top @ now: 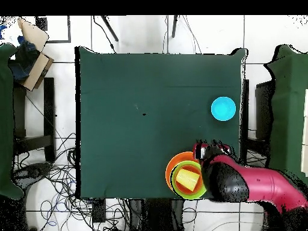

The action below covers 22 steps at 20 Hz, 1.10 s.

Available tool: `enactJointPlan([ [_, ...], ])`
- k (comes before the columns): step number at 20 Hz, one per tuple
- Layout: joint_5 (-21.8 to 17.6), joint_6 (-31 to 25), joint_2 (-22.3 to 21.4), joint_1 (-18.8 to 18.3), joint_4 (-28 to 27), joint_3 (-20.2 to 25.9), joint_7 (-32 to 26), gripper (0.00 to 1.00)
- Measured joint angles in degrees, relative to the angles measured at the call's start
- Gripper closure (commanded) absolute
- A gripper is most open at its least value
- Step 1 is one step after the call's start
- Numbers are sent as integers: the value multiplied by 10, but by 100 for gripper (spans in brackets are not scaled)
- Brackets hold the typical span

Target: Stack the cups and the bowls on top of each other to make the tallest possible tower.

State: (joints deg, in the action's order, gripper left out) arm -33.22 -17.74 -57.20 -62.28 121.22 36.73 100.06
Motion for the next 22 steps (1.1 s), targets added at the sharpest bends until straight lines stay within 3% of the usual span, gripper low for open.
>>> enactJointPlan([
  [5,1,-60,61,11,-93,15,0,0],
  [12,1,-96,122,18,-176,34,0,0],
  [17,-9,-92,164,18,-211,42,0,0],
  [22,-51,-55,216,13,-218,42,0,0],
])
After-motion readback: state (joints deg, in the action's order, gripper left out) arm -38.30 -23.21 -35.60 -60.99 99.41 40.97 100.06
